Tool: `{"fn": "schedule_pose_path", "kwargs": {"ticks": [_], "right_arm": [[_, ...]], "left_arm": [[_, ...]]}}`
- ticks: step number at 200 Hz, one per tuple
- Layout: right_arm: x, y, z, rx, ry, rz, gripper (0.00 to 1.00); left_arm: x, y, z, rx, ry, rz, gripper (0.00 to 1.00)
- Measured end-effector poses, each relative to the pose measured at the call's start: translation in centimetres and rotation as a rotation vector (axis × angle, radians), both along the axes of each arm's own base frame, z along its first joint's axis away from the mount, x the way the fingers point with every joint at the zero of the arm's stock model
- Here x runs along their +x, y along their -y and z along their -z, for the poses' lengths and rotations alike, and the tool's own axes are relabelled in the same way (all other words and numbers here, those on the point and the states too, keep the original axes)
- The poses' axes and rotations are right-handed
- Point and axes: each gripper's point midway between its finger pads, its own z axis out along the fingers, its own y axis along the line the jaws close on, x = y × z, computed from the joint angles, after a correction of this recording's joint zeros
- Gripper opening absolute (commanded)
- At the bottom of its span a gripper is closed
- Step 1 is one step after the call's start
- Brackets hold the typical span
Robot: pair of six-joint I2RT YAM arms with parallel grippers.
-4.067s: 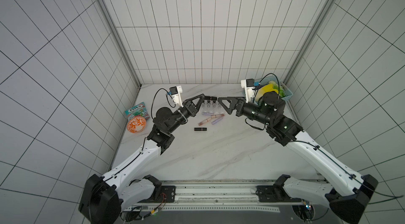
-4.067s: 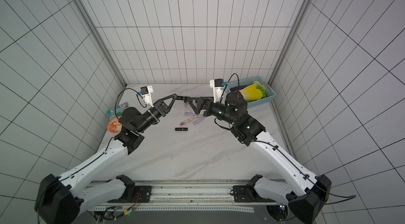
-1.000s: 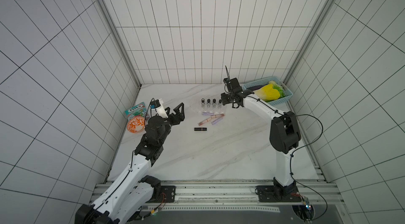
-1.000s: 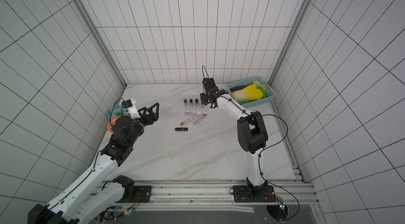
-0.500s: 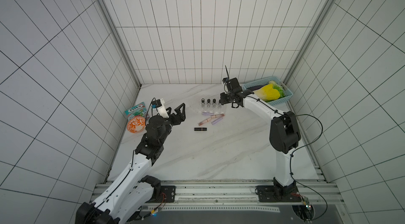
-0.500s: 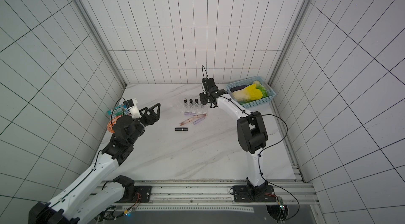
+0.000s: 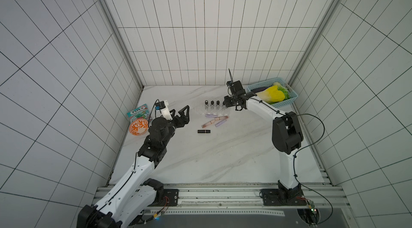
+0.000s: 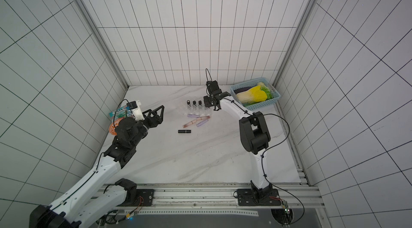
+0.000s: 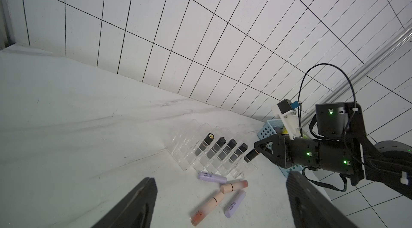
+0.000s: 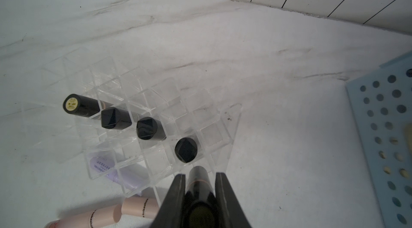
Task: Arrange the lipsticks in the organizer
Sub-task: Place the lipstick in the storage box.
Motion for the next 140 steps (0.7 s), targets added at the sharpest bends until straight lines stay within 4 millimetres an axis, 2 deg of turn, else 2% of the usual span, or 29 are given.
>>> {"fn": "schedule_pose_path", "kwargs": {"ticks": [14, 32, 45, 69, 93, 112, 121, 132, 140], "right_arm": [[0.0, 0.0, 0.2, -0.001, -0.003, -0.001, 0.33], [0.0, -0.1, 0.0, 0.007, -0.003, -0.002, 0.60], [-0.1, -0.2, 0.0, 0.008, -0.005, -0.011, 0.68], [-0.6, -0.2, -0.8, 0.017, -0.009, -0.023, 0.71], [-2.1, -0.3, -4.2, 0.052, 0.011, -0.061, 0.68], [-4.9, -0.6, -7.9, 0.081, 0.037, -0.125, 0.68], [-6.9, -1.1, -9.3, 0.097, 0.046, -0.176, 0.69], [-9.7, -2.1, -10.3, 0.113, 0.044, -0.250, 0.72], [-11.9, -3.0, -10.2, 0.118, 0.029, -0.308, 0.74]], "left_arm": [[0.0, 0.1, 0.0, 0.000, 0.000, 0.003, 0.89], [0.0, 0.1, 0.0, -0.001, 0.000, 0.008, 0.89], [-0.1, 0.2, 0.0, -0.001, 0.000, 0.011, 0.89], [-0.1, 0.2, 0.0, 0.000, 0.001, 0.015, 0.88], [-0.1, 0.2, -0.1, 0.004, 0.003, 0.013, 0.87], [0.0, -0.2, 0.0, 0.003, 0.000, -0.003, 0.87], [0.1, -0.8, 0.1, -0.003, -0.009, -0.017, 0.86], [0.5, -1.7, 0.4, -0.024, -0.023, -0.042, 0.86], [0.7, -2.5, 0.5, -0.043, -0.033, -0.056, 0.86]]}}
